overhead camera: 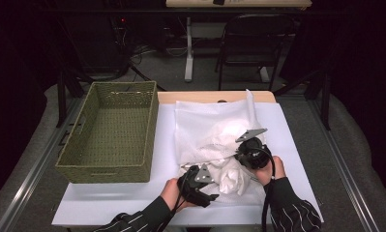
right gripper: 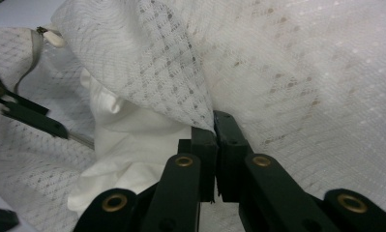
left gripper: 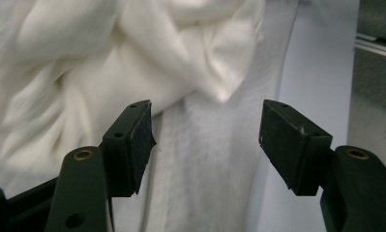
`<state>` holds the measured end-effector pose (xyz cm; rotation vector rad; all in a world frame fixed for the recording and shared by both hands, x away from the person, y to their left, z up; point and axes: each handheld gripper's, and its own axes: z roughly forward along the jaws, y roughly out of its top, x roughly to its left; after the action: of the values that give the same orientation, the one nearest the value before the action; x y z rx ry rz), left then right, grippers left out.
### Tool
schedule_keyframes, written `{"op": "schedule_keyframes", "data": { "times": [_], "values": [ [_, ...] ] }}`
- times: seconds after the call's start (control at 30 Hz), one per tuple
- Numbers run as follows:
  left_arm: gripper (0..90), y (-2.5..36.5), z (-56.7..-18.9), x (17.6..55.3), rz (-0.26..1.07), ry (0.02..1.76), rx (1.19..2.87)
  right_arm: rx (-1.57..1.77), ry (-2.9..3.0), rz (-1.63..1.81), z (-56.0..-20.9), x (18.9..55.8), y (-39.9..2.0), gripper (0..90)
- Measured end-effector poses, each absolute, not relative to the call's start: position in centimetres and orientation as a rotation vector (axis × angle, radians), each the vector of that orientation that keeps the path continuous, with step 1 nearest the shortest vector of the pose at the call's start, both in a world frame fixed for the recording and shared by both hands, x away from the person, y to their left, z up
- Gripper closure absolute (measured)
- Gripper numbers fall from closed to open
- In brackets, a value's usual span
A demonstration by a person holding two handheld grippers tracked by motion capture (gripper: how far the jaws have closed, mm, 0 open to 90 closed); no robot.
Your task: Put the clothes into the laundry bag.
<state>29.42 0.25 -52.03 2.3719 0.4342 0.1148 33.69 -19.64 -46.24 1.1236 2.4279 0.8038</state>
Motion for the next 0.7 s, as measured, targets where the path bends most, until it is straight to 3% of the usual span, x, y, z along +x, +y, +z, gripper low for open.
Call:
{"op": "schedule_keyframes", "data": {
  "times": [0.1, 0.2, 0.37, 0.43, 0.7],
  "values": [
    [31.1, -1.9, -52.3, 30.1, 0.107, 0.483, 2.334, 1.12, 2.432, 0.807, -46.2, 33.7, -19.7, 88.1],
    [33.8, -3.8, -52.8, 31.4, 0.119, 0.53, 2.322, 1.134, 2.437, 0.828, -46.2, 33.8, -20.0, 88.1],
    [70.0, -4.4, -53.9, 34.0, 0.095, 0.6, 2.298, 1.183, 2.425, 0.863, -46.1, 33.8, -20.8, 88.2],
    [78.2, -4.3, -53.7, 34.4, 0.123, 0.615, 2.284, 1.179, 2.422, 0.869, -46.0, 33.7, -20.9, 88.2],
    [81.4, -4.0, -52.0, 36.5, 0.292, 0.713, 2.224, 1.143, 2.413, 0.93, -44.9, 33.2, -20.4, 88.4]
  ]
}}
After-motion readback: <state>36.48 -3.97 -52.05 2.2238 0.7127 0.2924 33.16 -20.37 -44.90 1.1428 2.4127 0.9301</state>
